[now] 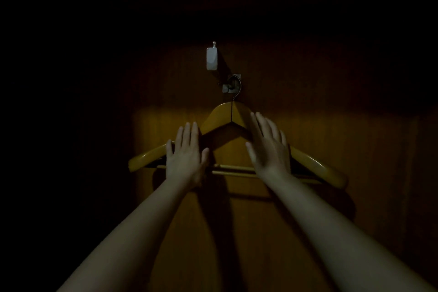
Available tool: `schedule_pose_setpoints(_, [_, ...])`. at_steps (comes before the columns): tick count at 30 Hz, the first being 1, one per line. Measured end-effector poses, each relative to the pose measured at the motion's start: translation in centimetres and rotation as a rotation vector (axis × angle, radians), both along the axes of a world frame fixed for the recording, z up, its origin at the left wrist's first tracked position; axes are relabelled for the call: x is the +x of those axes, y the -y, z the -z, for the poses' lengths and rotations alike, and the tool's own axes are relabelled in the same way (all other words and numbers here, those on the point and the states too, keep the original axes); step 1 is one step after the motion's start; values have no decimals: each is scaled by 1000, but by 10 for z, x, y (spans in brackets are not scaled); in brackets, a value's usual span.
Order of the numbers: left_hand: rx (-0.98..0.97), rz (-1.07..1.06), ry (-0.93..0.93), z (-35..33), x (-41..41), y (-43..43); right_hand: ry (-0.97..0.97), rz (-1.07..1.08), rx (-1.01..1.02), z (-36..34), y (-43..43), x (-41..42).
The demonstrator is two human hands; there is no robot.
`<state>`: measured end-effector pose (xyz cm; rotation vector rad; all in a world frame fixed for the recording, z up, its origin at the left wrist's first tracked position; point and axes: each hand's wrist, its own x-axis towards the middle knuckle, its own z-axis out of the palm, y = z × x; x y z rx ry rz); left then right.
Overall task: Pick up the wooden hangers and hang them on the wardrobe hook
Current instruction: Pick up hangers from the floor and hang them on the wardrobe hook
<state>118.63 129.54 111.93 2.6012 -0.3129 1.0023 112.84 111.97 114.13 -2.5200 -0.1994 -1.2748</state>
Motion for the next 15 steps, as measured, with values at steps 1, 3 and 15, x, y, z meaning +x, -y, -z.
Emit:
schedule_pose_setpoints(1, [2,25,17,4,-6,-1,10,-38,49,6,0,-5])
schedule_pose_setpoints(3, [25,90,21,15,-20,-4,35,-29,-3,21,-1,-11])
schedule_pose_setpoints(15, [347,500,-196,124,-103,-40,-271,-32,-116,152,-18,-88])
